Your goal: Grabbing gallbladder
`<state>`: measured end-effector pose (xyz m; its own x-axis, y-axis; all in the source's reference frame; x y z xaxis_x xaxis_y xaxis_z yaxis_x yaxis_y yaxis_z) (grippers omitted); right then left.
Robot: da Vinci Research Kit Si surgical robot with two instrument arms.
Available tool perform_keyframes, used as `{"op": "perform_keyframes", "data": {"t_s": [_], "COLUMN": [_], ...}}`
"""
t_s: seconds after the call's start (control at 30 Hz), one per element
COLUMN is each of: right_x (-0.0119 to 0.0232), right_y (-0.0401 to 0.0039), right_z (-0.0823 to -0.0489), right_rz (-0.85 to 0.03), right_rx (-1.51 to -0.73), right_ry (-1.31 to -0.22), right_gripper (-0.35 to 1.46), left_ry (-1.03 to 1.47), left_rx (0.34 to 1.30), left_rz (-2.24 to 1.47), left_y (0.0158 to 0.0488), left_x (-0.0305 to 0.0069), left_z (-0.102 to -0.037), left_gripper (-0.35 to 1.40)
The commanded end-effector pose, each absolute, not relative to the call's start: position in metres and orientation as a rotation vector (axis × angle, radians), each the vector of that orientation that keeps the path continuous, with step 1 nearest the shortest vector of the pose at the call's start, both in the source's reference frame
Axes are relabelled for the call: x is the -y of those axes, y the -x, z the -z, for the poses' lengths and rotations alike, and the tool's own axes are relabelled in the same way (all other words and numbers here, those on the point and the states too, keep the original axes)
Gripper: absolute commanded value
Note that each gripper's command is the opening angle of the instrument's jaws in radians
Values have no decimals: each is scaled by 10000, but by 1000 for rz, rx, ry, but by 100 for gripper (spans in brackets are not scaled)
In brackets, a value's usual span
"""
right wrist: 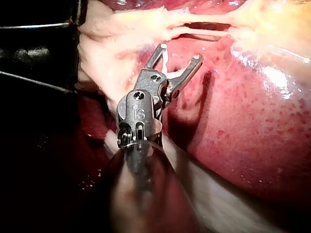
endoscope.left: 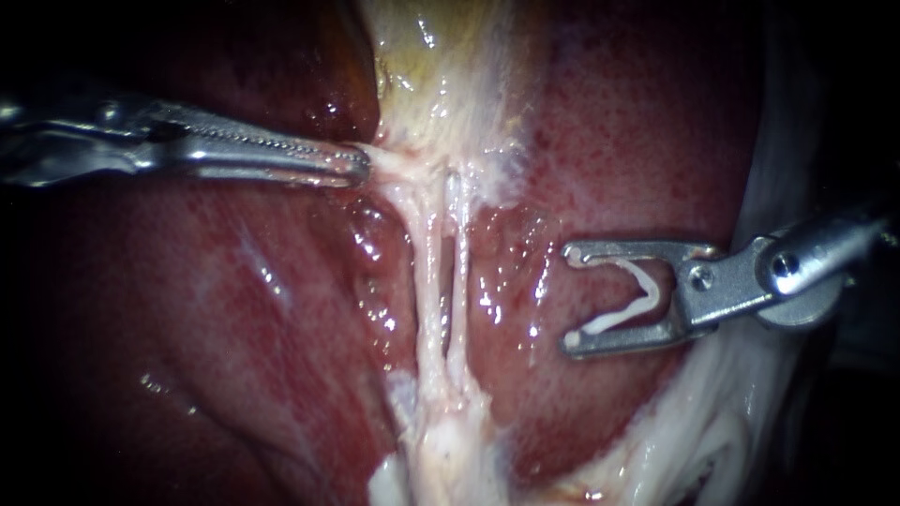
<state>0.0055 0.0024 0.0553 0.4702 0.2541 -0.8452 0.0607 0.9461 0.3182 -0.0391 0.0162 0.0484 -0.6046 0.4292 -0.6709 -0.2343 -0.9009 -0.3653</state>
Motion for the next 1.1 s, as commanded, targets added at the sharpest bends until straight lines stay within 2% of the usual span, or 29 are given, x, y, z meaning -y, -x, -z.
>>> {"op": "perform_keyframes", "data": {"t_s": [0.03,0.07,0.13,0.2,0.33,0.4,0.67,0.87,1.1], "right_x": [-24,-24,-24,-24,-24,-24,-24,-24,-24], "right_y": [-56,-56,-56,-56,-55,-55,-55,-55,-55], "right_z": [-553,-553,-553,-553,-552,-552,-552,-552,-552], "right_rz": [-121,-121,-121,-121,-121,-121,-121,-121,-121], "right_rx": [-1080,-1080,-1080,-1080,-1080,-1080,-1080,-1080,-1080], "right_ry": [-325,-325,-325,-325,-325,-325,-325,-325,-325], "right_gripper": [48,48,48,48,48,48,48,48,48], "left_ry": [1136,1136,1132,1132,1147,1159,1160,1161,1172], "left_rx": [339,340,342,343,299,291,287,272,287], "left_rz": [-2499,-2498,-2500,-2499,-2497,-2495,-2493,-2500,-2501], "left_y": [391,391,391,393,397,398,399,400,405], "left_x": [-162,-163,-164,-165,-168,-169,-173,-174,-167], "left_z": [-484,-484,-483,-482,-483,-484,-494,-531,-591], "left_gripper": [-16,12,36,41,74,83,89,91,81]}}
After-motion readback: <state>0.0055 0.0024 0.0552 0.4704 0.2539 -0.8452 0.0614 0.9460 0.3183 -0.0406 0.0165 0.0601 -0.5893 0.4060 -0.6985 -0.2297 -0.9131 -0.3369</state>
